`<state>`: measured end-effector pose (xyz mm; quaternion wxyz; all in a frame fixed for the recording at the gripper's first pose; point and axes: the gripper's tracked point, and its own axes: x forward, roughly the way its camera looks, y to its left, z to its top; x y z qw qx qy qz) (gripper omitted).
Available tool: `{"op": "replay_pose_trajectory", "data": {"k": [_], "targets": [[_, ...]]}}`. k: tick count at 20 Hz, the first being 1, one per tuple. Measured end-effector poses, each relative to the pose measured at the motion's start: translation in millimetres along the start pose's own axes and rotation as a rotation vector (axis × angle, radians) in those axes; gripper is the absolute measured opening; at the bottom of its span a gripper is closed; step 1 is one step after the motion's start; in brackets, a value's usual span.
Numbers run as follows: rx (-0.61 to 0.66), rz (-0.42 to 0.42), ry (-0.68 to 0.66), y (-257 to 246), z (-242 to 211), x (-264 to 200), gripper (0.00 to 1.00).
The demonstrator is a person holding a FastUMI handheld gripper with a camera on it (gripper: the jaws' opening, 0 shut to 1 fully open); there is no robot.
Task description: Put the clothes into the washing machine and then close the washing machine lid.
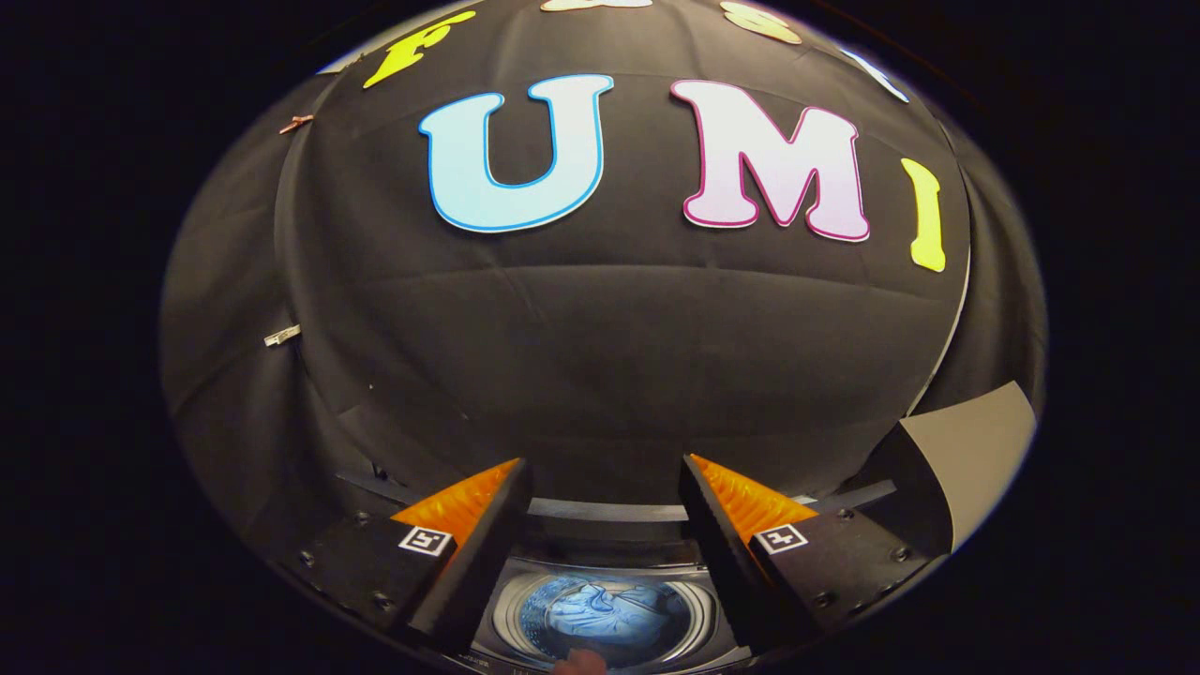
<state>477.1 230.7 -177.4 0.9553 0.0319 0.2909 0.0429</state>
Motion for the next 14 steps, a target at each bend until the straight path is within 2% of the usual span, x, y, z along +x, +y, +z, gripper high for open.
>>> {"op": "replay_pose_trajectory", "data": {"k": [11, 14], "targets": [[0.009, 0.037, 0.013, -2.6, -6.2, 0.1, 1.00], [0.019, 0.017, 0.070, -8.5, -23.3, 8.1, 1.00]]}}
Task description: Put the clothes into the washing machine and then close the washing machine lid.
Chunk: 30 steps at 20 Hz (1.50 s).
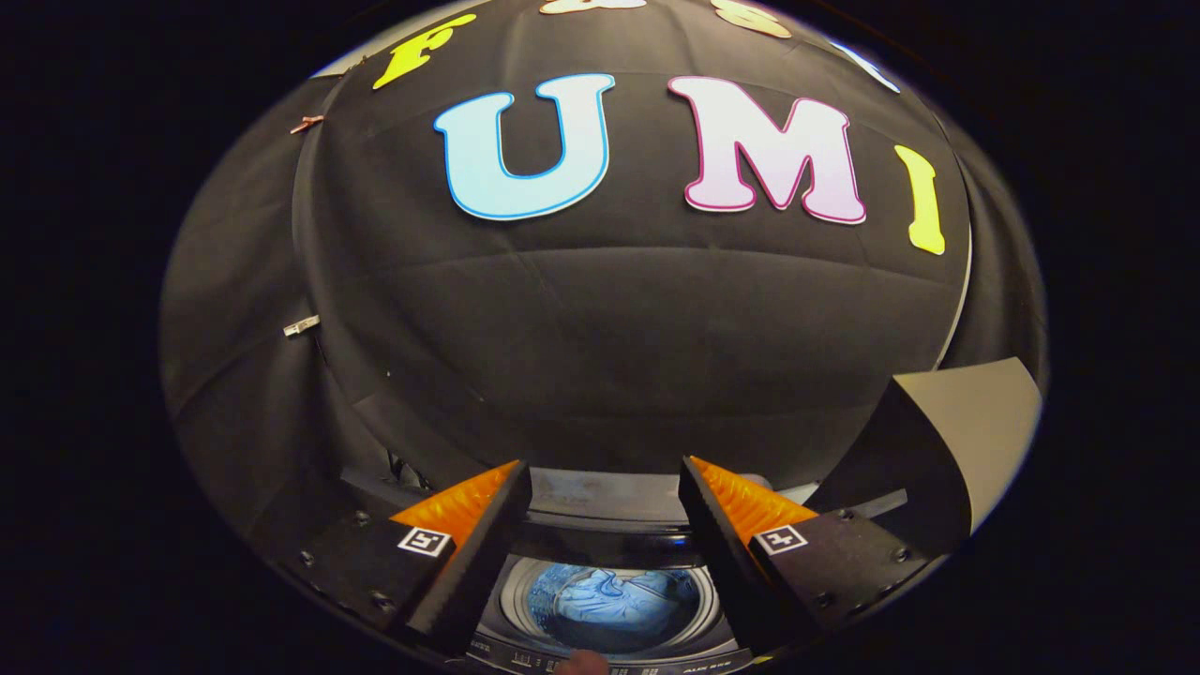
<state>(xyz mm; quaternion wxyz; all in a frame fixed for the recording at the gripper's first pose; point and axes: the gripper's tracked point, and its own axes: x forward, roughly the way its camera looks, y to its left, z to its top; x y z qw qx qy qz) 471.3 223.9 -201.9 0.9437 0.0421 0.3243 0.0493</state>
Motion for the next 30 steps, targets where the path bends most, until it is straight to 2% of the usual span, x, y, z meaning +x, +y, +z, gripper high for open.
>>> {"op": "replay_pose_trajectory", "data": {"k": [4, 7, 17, 25, 30], "targets": [[-0.033, -0.040, 0.107, -11.6, -61.9, 2.3, 1.00], [-0.036, -0.066, 0.104, -20.1, -74.5, -6.3, 1.00], [-0.092, -0.042, -0.071, -2.2, -34.3, -76.5, 1.00], [-0.109, -0.096, -0.192, -30.4, -7.0, -151.7, 0.99], [-0.043, -0.127, -0.323, -62.9, 21.1, -205.8, 0.99]]}}
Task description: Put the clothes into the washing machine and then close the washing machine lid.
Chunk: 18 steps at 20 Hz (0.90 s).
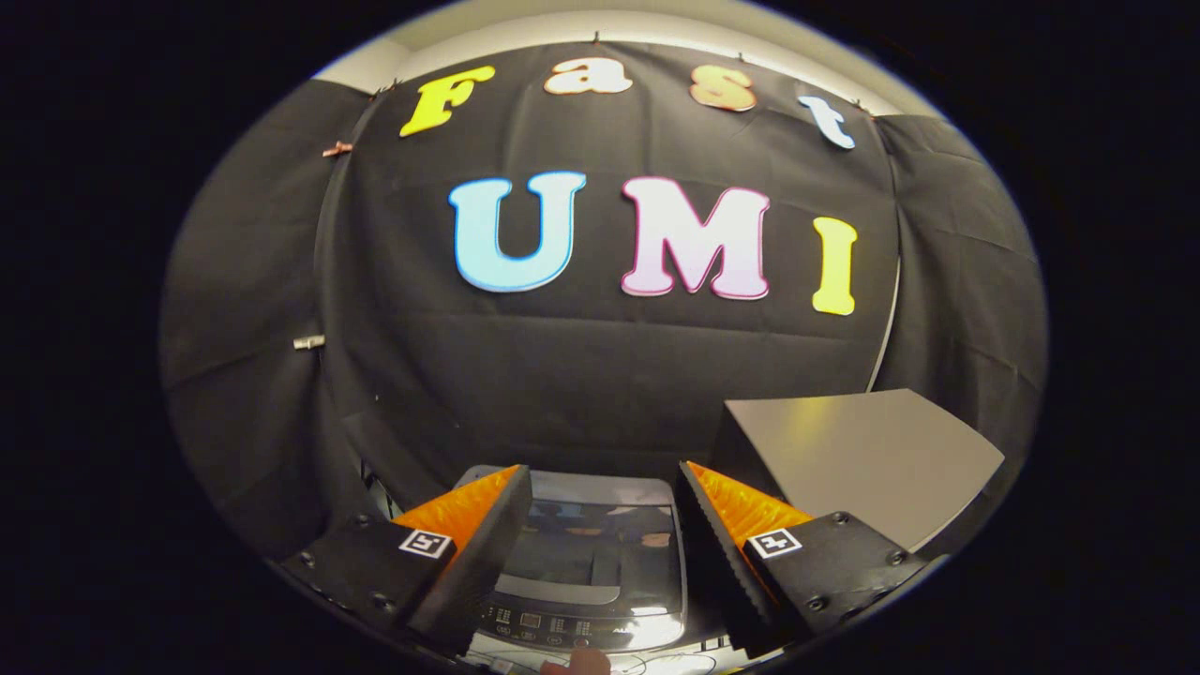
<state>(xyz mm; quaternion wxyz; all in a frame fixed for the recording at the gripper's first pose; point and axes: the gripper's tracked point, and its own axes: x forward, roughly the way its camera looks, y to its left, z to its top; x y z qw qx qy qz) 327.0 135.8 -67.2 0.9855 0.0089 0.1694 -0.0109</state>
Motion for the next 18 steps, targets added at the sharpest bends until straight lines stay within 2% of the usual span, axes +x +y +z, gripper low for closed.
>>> {"op": "replay_pose_trajectory", "data": {"k": [5, 9, 12, 18], "targets": [[0.006, -0.024, -0.071, -37.4, 21.2, -41.0, 0.98], [-0.082, -0.072, -0.104, -78.4, 19.9, -73.0, 0.98], [-0.052, -0.050, -0.121, -94.1, 17.3, -92.4, 0.98], [-0.004, -0.071, -0.180, -135.7, 5.8, -137.6, 0.98]]}}
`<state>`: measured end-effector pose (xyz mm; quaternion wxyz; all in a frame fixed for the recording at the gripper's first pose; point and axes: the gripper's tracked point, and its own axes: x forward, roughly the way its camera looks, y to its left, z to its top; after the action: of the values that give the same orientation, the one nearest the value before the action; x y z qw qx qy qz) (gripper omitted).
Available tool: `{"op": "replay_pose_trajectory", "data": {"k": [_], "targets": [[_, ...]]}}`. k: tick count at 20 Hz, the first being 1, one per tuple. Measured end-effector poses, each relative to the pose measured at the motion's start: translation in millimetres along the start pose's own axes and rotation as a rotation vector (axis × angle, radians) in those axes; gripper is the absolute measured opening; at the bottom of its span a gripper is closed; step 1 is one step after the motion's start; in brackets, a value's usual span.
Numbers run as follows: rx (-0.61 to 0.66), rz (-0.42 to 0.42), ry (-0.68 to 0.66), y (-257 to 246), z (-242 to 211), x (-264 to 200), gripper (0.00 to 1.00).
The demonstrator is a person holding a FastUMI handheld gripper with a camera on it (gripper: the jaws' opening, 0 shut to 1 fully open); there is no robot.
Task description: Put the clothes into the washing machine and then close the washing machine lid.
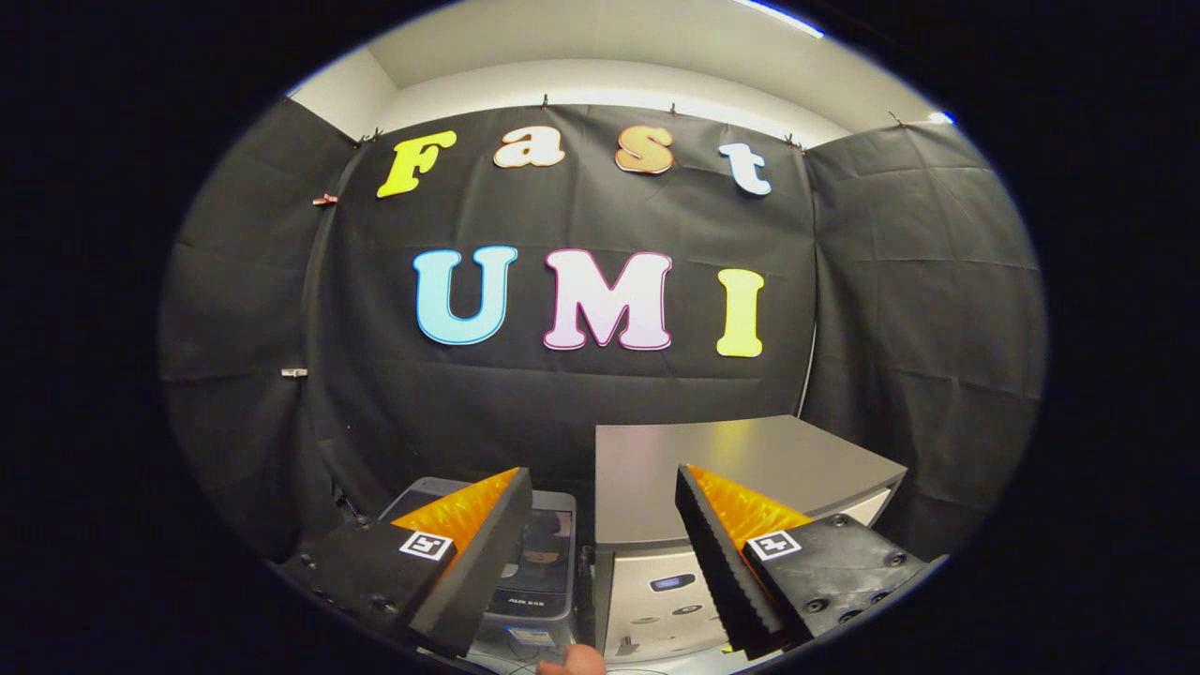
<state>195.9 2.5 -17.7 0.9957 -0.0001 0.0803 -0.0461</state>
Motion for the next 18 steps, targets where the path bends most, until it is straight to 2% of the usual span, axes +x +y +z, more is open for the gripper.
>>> {"op": "replay_pose_trajectory", "data": {"k": [10, 15, 18], "targets": [[-0.027, 0.014, -0.050, -31.7, -21.9, -60.8, 0.98], [-0.011, -0.003, -0.062, -35.2, -33.7, -70.3, 0.98], [-0.057, -0.013, -0.041, -29.7, -43.3, -71.3, 0.98]]}}
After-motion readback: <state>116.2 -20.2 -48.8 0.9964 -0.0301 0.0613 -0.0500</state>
